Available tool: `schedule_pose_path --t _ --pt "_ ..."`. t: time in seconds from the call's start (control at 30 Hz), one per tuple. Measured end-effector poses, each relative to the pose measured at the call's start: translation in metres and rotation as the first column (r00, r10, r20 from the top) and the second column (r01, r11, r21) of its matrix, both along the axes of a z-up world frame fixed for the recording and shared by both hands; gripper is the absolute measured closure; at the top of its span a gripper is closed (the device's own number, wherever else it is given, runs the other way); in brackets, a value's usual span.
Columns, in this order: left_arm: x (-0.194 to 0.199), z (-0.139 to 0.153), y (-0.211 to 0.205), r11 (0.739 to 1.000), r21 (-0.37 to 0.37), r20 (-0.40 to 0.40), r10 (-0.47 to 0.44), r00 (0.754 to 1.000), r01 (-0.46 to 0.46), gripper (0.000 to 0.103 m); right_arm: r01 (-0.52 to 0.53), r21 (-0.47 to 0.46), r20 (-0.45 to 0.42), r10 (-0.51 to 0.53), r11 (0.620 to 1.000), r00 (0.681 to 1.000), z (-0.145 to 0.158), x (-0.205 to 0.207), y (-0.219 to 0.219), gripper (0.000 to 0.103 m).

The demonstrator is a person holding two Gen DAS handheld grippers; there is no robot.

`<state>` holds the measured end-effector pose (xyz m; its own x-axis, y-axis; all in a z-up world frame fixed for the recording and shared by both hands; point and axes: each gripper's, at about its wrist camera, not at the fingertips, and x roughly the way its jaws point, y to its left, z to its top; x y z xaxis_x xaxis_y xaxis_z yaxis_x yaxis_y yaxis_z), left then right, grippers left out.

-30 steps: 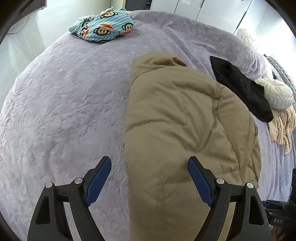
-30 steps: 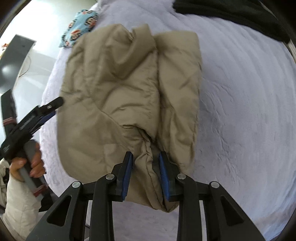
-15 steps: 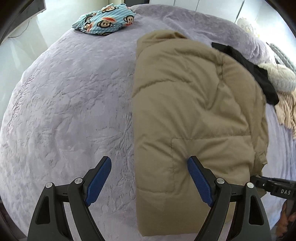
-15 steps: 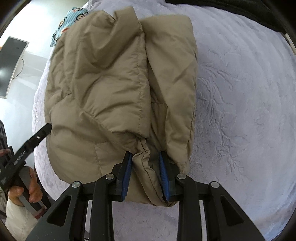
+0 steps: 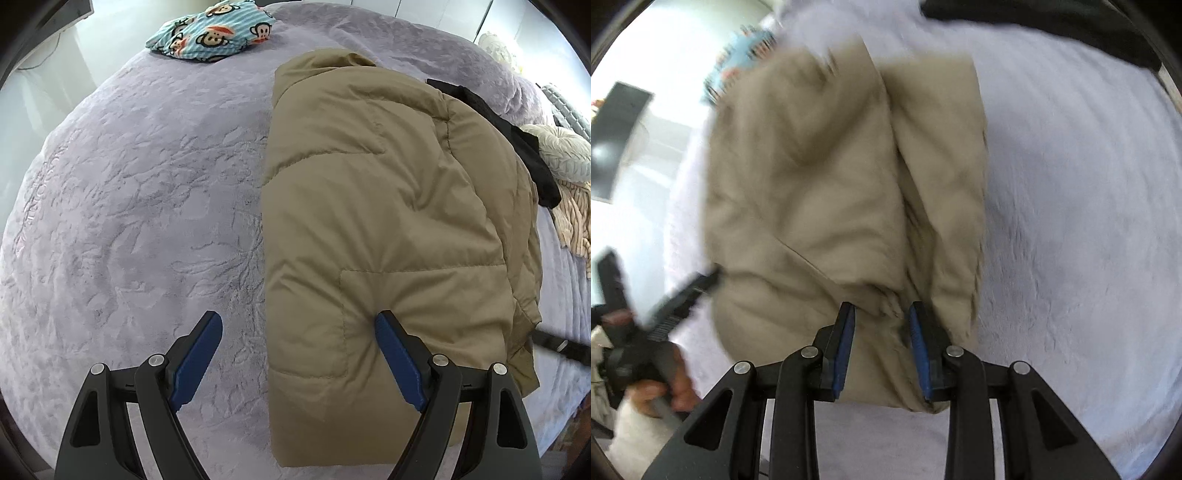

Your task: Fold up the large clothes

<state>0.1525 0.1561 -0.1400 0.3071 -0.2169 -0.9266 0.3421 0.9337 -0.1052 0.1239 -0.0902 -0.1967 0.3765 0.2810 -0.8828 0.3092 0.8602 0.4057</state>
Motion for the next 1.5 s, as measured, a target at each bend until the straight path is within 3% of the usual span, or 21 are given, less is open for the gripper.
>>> schedule_pose_path --t 0.17,0.27,0.3,0.47,0.77,0.93,1.27,1.5 --pt "0.002 -0.001 -0.001 1.0 0.005 -0.01 0.003 1.0 -0.002 0.017 0.075 0.002 0.117 -0.074 0.997 0.99 0.032 0.021 -0.016 0.069" --pt "0.005 -0.003 -0.003 1.0 0.011 -0.018 -0.003 1.0 0.003 0.016 0.111 -0.017 0.128 -0.108 0.994 0.986 0.033 0.052 -0.023 0.069" --pt "0.007 -0.004 -0.003 1.0 0.018 -0.02 -0.001 1.0 0.001 0.011 0.112 -0.017 0.13 -0.109 0.994 0.985 0.031 0.063 -0.023 0.069" --pt "0.016 -0.008 -0.003 1.0 -0.005 -0.054 0.007 0.999 -0.007 0.008 0.106 -0.046 0.024 -0.105 0.993 0.994 -0.007 0.117 -0.026 0.069" --pt "0.027 -0.01 -0.022 1.0 -0.003 -0.08 -0.021 0.997 0.021 0.007 0.091 -0.06 -0.028 -0.092 0.994 0.995 -0.032 0.143 -0.031 0.071" --pt "0.022 -0.005 -0.02 1.0 0.019 -0.074 -0.009 0.997 0.011 0.007 0.097 -0.046 -0.026 -0.099 0.994 0.995 -0.017 0.128 -0.028 0.069" --pt "0.0 0.009 -0.008 0.999 0.035 -0.091 0.003 0.996 0.0 0.008 0.136 -0.031 -0.022 -0.137 0.99 0.99 0.014 0.043 -0.017 0.06" --pt "-0.021 0.021 -0.004 0.999 0.039 -0.11 -0.007 0.994 0.011 0.008 0.132 -0.018 -0.079 -0.133 0.991 0.988 0.011 -0.009 -0.003 0.06"
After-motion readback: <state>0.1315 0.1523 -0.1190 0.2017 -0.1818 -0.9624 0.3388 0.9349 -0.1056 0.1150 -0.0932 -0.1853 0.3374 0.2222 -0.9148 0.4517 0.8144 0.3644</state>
